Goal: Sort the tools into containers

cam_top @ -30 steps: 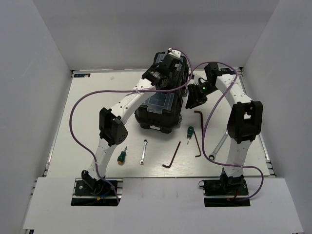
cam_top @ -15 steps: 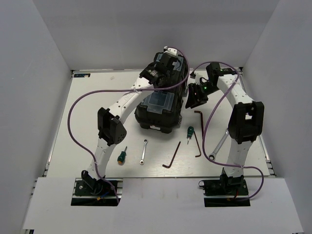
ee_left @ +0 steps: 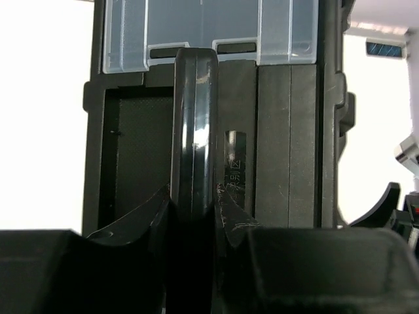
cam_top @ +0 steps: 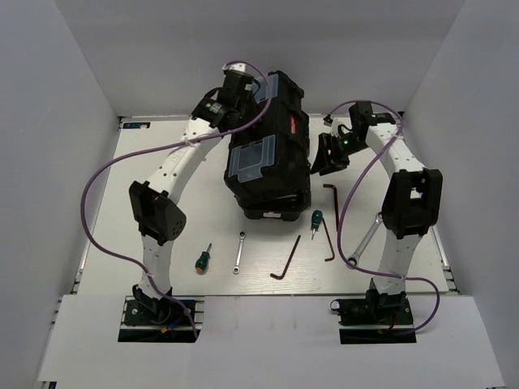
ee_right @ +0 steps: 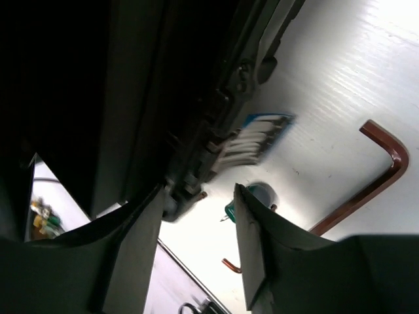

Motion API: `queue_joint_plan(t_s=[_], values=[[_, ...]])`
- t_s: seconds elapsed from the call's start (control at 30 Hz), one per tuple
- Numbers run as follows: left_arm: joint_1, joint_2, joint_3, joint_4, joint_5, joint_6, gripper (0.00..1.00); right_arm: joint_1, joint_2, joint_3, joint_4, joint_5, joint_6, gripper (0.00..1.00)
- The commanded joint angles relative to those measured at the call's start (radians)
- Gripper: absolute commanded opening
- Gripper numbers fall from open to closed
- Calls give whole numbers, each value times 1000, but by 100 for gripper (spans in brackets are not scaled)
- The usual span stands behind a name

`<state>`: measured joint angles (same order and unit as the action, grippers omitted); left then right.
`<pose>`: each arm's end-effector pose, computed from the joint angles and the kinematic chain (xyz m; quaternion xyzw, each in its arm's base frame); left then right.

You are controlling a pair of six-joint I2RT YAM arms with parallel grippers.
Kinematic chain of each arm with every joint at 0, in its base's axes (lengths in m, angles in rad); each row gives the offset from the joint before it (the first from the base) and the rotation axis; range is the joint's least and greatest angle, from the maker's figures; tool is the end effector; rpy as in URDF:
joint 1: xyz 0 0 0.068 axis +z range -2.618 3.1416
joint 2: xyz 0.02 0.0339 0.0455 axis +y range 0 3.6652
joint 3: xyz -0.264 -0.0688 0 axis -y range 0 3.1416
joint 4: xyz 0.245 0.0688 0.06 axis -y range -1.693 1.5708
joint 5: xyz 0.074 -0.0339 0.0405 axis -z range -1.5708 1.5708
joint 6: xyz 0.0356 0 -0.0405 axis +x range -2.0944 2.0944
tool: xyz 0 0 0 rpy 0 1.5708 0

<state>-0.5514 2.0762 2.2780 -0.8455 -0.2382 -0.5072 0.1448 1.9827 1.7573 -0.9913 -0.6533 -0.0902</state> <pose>0.3985 -0.2352 0.3872 -0.0335 0.8891 -0.1324 0.4369 0.4059 0.0811 0.2632 -0.1654 0.9193 0.3203 0.1581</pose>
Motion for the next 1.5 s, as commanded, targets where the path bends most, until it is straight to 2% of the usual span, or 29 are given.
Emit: queue_joint_plan(t_s=[0.0,0.13,0.3,0.53,0.7,0.97,1.17,1.4,1.47], values=[[60,-206,-7,163,28,-152,0,-20,-39,25,49,-5,76,52],[99,-249,-100,213,118,-215,0,-24,1,76,42,-32,110,51],[149,-240,-100,200,203,-249,0,-14,71,136,69,-37,122,51],[196,-265,-192,246,344,-297,0,-7,163,174,88,-98,124,51],[205,-231,-172,246,398,-297,0,6,205,192,112,-118,129,51],[214,-222,-153,246,407,-307,0,44,237,226,155,-167,155,51],[214,-222,-153,246,430,-307,0,70,252,219,166,-106,162,51],[214,-222,-153,264,471,-318,0,102,268,199,172,17,181,42],[223,-222,-163,275,497,-329,0,107,266,194,174,41,185,42]])
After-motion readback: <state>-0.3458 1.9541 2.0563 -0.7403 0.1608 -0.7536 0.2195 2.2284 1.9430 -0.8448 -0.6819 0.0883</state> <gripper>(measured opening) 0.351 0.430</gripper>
